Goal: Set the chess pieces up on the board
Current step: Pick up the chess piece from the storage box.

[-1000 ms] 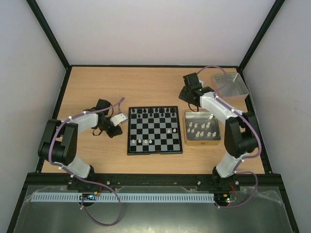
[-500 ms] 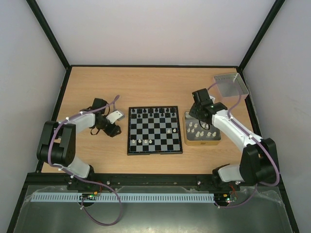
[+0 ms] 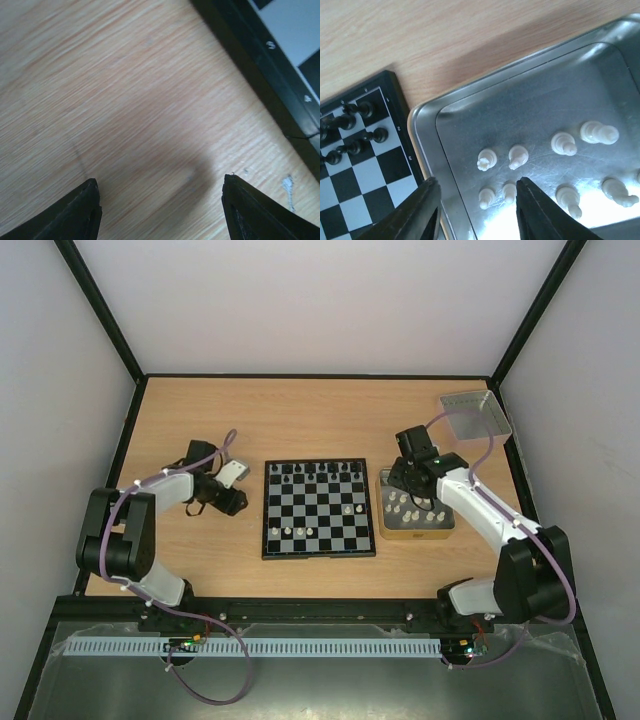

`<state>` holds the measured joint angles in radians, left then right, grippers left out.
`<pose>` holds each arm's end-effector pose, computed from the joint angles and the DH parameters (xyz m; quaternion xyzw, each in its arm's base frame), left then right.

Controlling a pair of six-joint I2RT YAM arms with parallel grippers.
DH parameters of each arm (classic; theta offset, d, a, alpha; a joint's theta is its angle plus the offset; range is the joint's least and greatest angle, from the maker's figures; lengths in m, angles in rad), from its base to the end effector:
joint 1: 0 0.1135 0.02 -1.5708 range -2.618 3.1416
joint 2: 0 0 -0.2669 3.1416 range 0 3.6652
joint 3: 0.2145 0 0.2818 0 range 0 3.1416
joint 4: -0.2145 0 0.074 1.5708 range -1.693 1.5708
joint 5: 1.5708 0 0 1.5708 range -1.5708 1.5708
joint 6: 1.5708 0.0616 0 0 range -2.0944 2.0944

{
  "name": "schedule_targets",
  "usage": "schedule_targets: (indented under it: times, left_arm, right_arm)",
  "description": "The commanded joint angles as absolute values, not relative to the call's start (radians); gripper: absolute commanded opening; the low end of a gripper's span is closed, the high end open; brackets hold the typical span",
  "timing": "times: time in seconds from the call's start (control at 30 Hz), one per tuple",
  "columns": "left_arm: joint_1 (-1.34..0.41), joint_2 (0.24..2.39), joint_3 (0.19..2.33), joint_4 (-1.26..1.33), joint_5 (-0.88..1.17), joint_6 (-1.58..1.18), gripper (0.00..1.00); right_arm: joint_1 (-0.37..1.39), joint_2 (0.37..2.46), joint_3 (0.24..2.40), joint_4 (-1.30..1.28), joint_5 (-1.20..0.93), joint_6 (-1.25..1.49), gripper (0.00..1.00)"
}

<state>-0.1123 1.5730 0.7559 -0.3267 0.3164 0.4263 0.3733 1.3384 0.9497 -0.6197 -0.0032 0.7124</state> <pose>0.3036 -0.0535 0.1000 0.2890 0.9214 -0.1194 0.2307 0.2871 0.1126 0.2097 0.1617 0.9470 0.1447 0.2368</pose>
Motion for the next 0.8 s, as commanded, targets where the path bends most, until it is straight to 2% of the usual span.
schedule_targets:
  times: [0.0, 0.2, 0.77]
  left_arm:
    - [-0.059, 1.606, 0.745, -0.378, 0.275, 0.348, 0.67]
    - [0.012, 1.563, 0.754, -0.363, 0.354, 0.314, 0.67]
    - [0.018, 1.58, 0.759, -0.362, 0.344, 0.306, 0.66]
  right_arm:
    - [0.378, 1.385, 0.945, -0.64, -0.036, 0.682, 0.38]
    - [0.376, 1.433, 0.94, -0.635, -0.053, 0.675, 0.23]
    - [0.377, 1.53, 0.939, -0.595, -0.082, 0.676, 0.22]
